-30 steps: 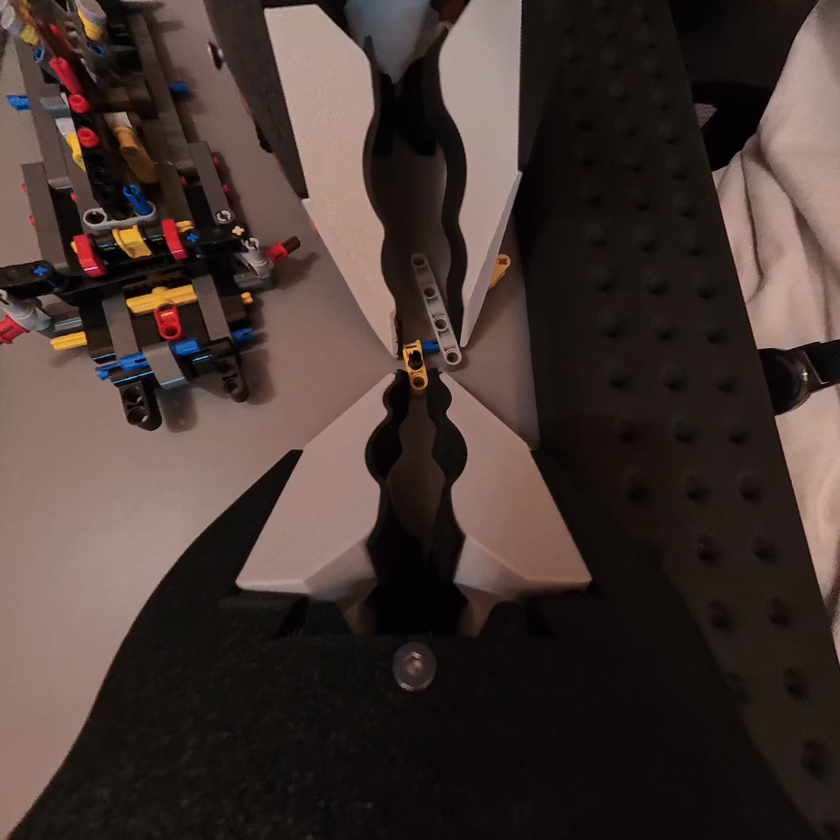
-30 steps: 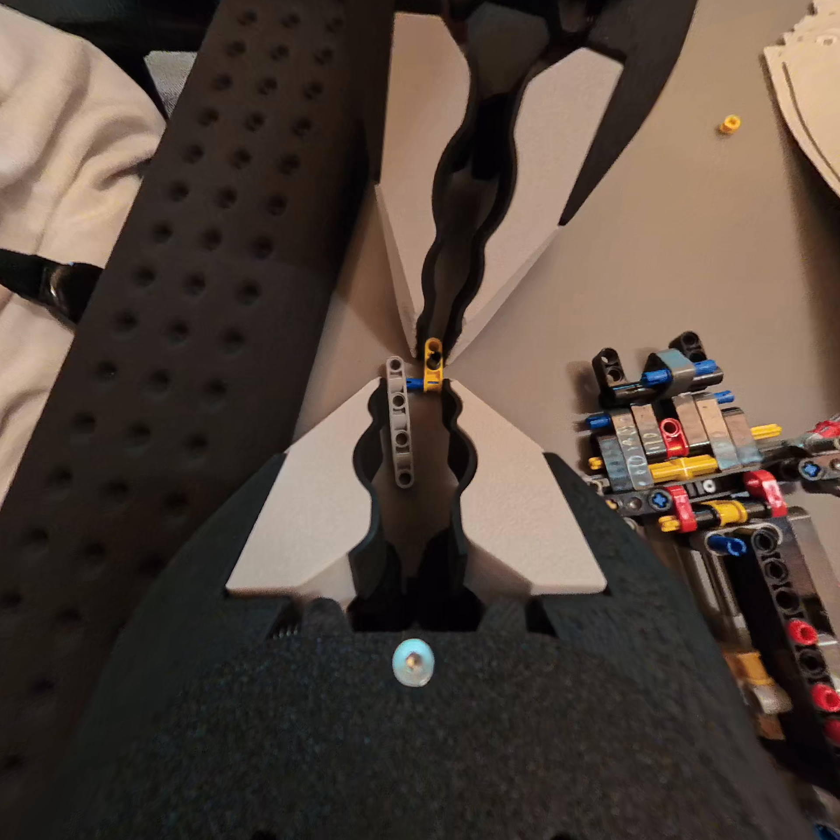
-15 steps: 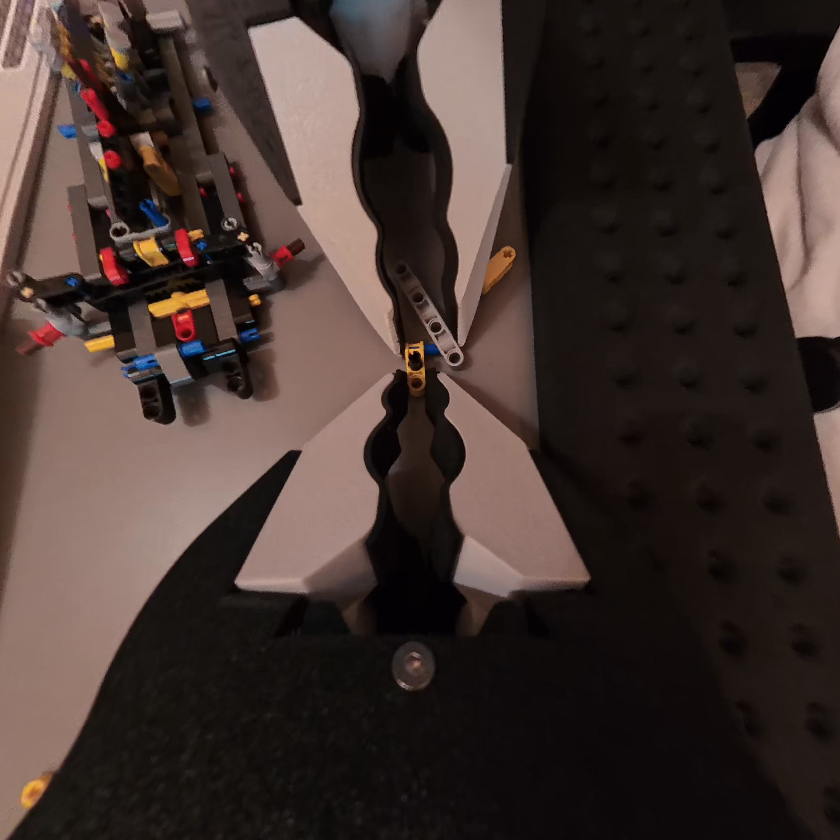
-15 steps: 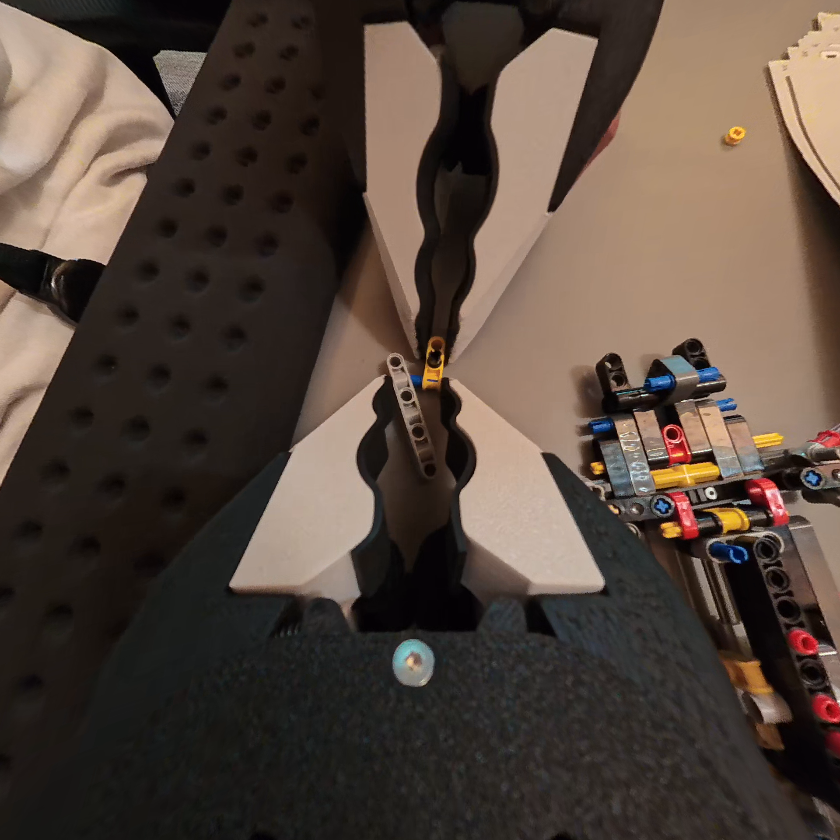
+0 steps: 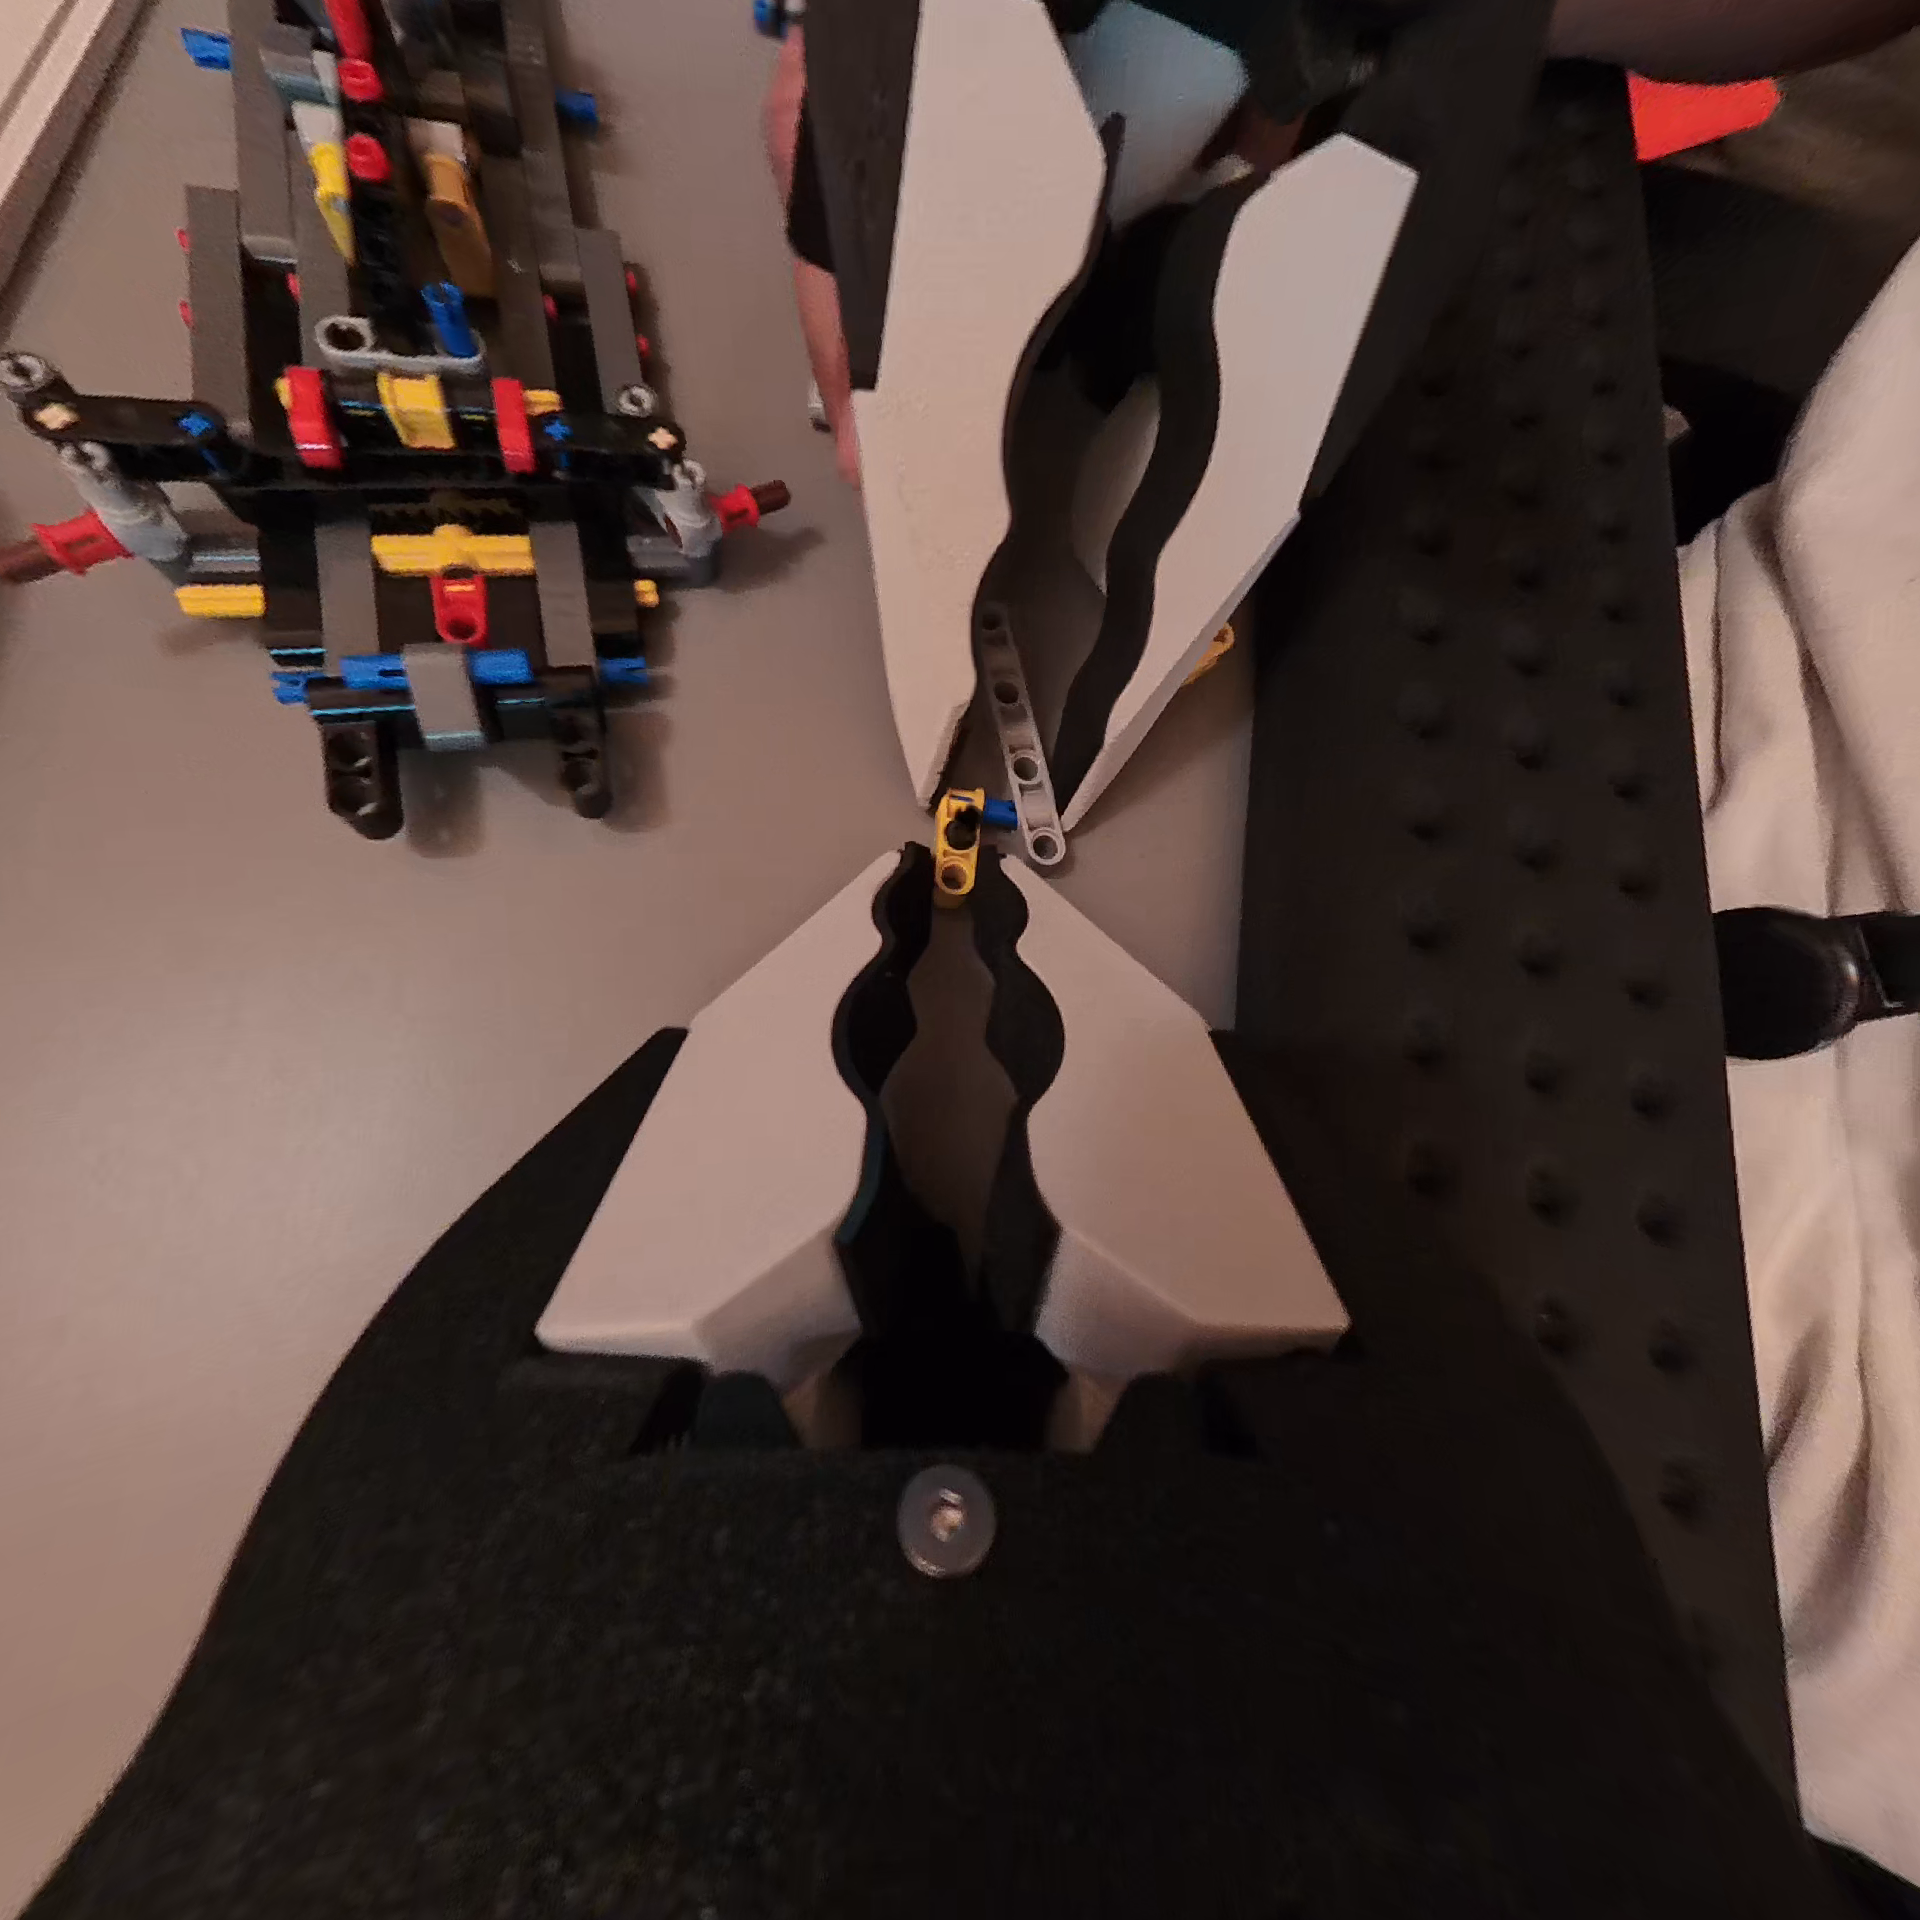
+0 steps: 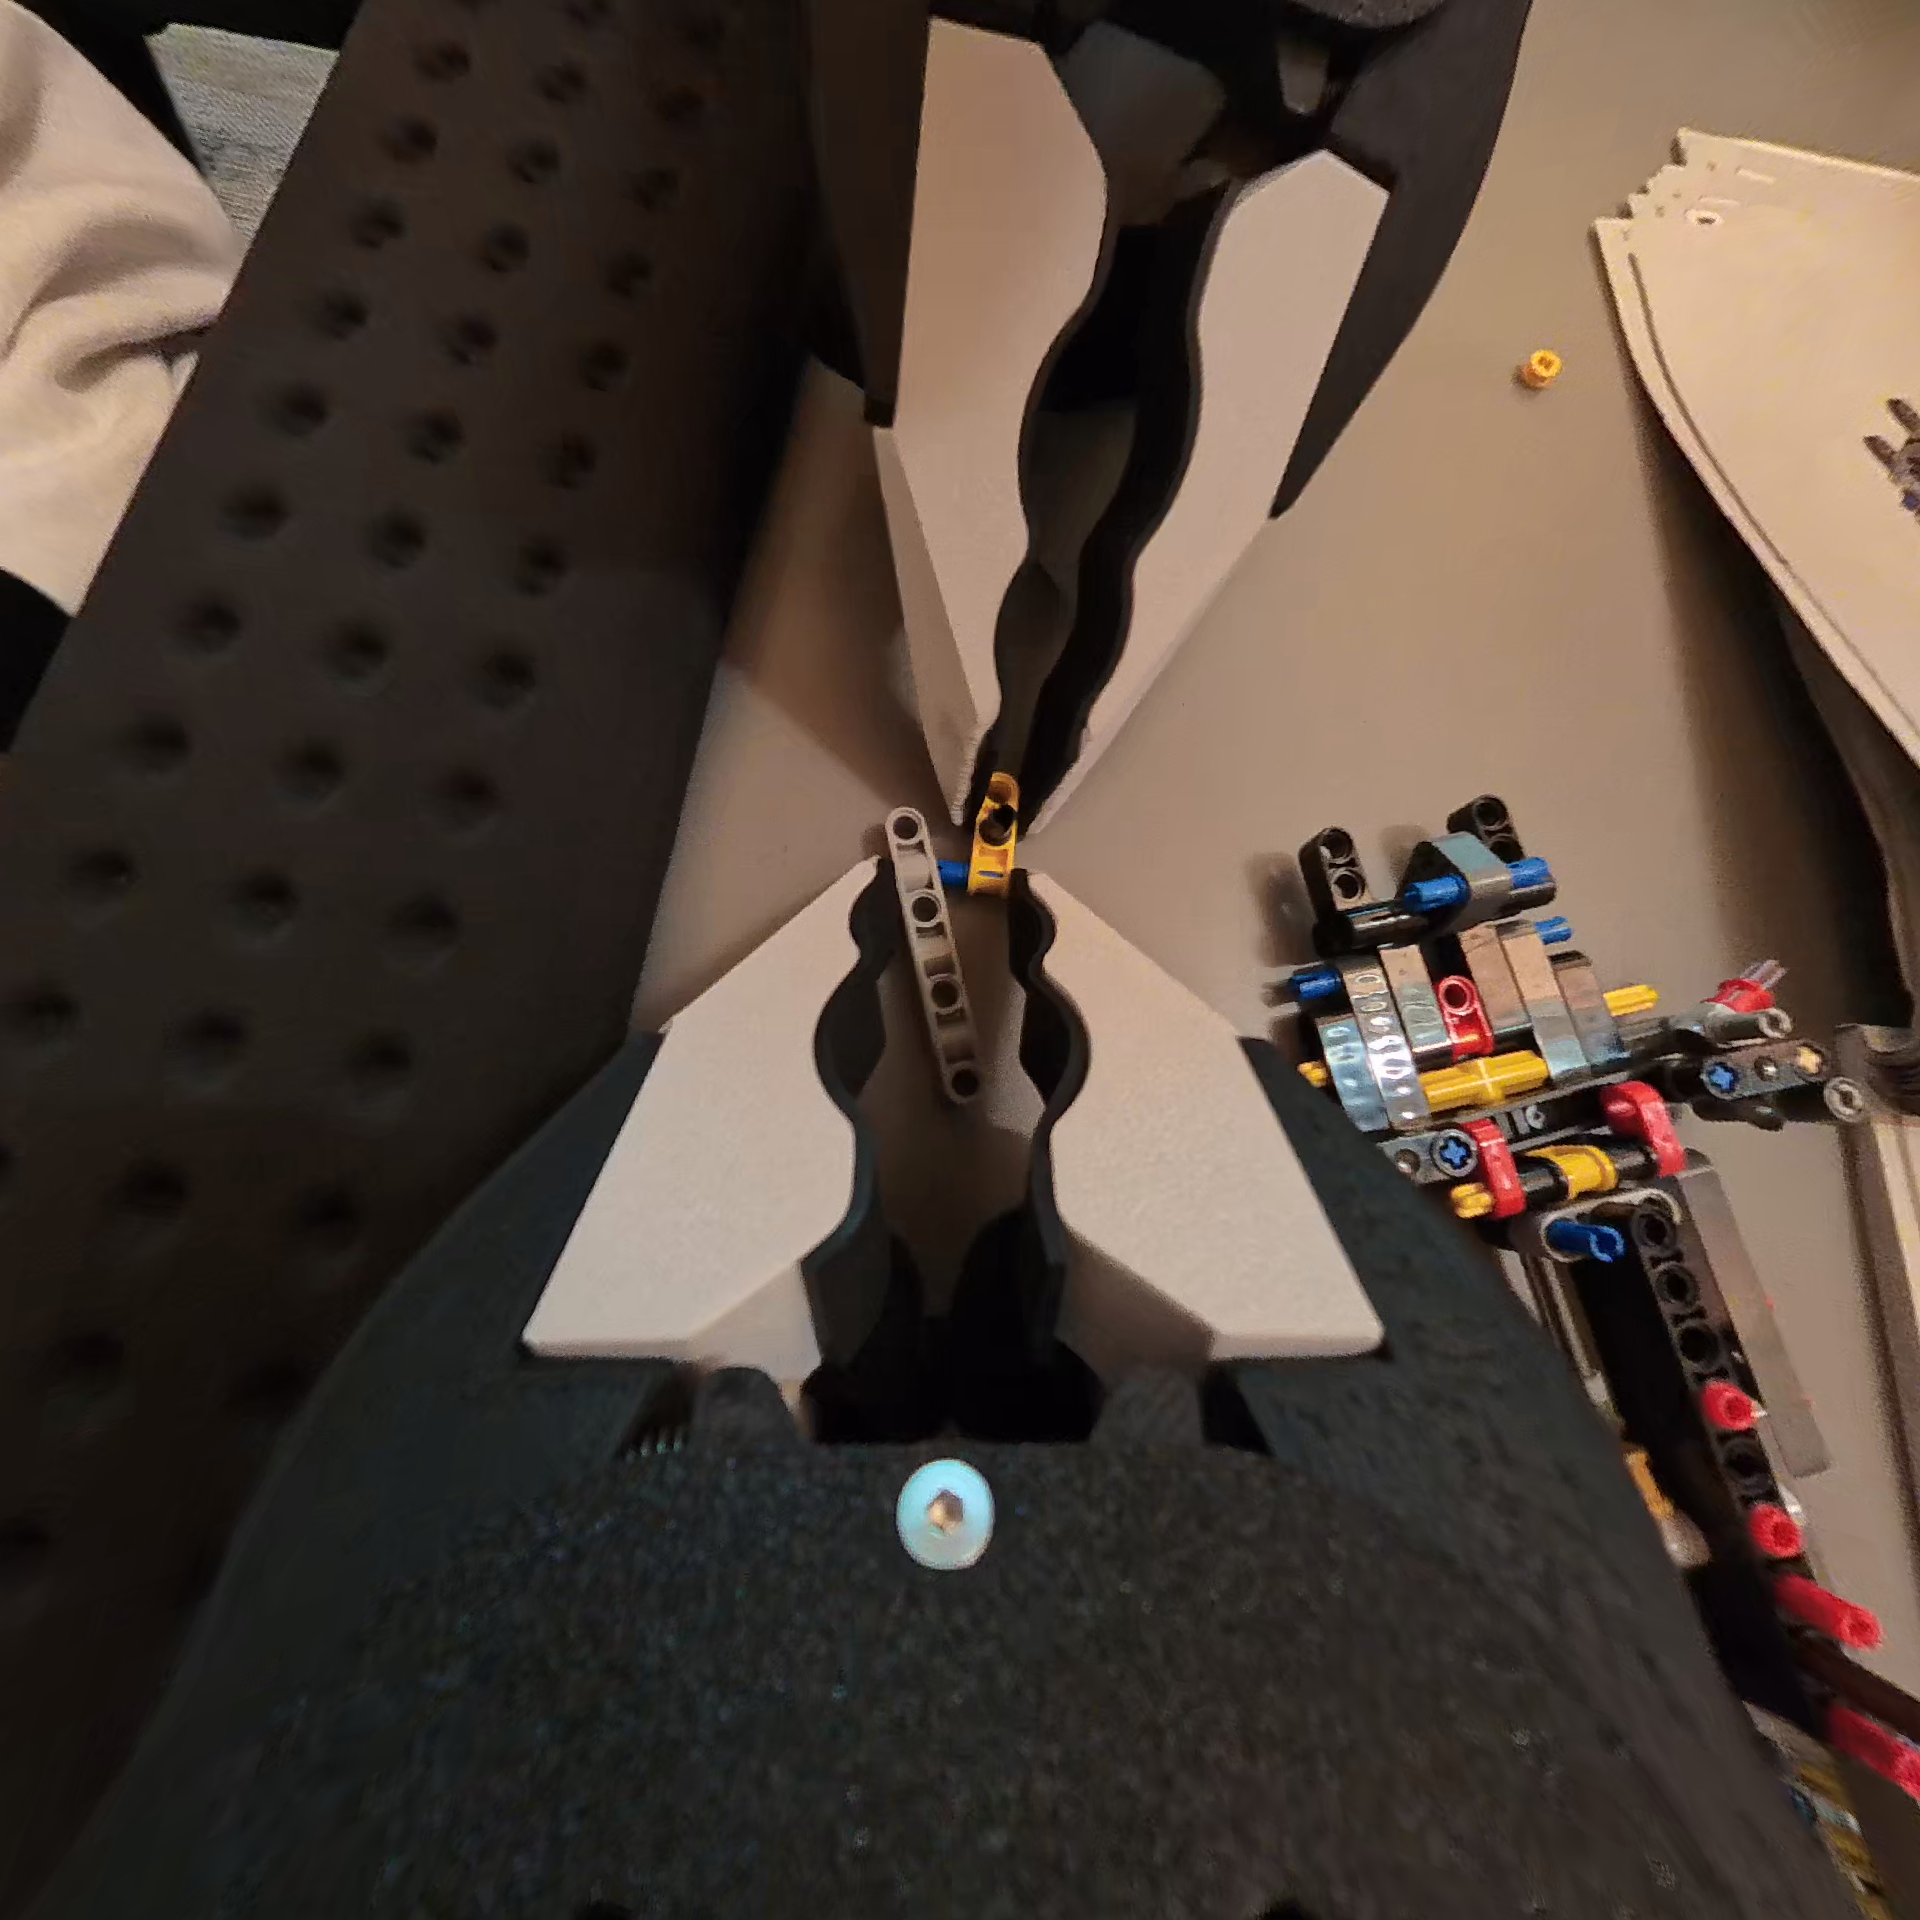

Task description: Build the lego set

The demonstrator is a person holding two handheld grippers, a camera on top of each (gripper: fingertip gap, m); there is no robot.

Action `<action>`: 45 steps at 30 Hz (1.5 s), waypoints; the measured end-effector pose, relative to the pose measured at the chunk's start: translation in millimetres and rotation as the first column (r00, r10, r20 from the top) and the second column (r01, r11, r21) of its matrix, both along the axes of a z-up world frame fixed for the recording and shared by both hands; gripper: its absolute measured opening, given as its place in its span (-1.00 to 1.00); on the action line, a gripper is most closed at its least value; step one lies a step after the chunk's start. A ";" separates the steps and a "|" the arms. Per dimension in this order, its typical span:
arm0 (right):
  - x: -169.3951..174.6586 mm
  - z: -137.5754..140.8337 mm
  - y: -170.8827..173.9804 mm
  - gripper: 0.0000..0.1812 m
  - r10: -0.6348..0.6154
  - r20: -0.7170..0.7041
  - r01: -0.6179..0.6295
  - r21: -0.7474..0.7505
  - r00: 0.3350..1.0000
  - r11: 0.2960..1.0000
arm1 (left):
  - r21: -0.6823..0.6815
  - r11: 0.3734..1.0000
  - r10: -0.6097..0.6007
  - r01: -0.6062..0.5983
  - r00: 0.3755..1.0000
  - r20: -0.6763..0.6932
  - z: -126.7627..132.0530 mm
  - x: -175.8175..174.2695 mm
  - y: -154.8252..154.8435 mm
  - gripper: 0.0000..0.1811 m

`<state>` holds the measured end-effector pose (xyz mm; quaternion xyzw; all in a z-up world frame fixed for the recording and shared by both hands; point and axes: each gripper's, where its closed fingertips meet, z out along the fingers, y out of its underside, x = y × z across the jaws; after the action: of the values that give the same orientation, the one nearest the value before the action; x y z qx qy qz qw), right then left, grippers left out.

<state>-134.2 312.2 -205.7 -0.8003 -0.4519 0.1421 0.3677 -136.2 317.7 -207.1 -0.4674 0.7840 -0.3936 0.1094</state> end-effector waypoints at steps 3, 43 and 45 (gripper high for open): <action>3.3 1.9 5.1 -0.77 -0.031 -0.033 0.031 0.004 0.999 1.000 | 0.011 0.999 0.030 -0.030 0.999 0.024 2.1 3.5 4.8 -0.92; 6.1 -0.9 8.3 -0.79 -0.033 -0.045 0.029 -0.082 0.998 0.996 | 0.113 0.993 -0.035 0.027 0.997 0.071 -1.4 6.0 5.0 -0.93; 6.2 -0.9 8.3 -0.79 -0.033 -0.046 0.029 -0.082 0.998 0.996 | 0.107 0.994 -0.027 0.020 0.997 0.068 -1.3 6.0 4.9 -0.93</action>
<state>-128.0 320.5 -206.6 -0.8180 -0.4246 0.1735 0.3472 -130.1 322.6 -208.4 -0.4377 0.8051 -0.3684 0.1565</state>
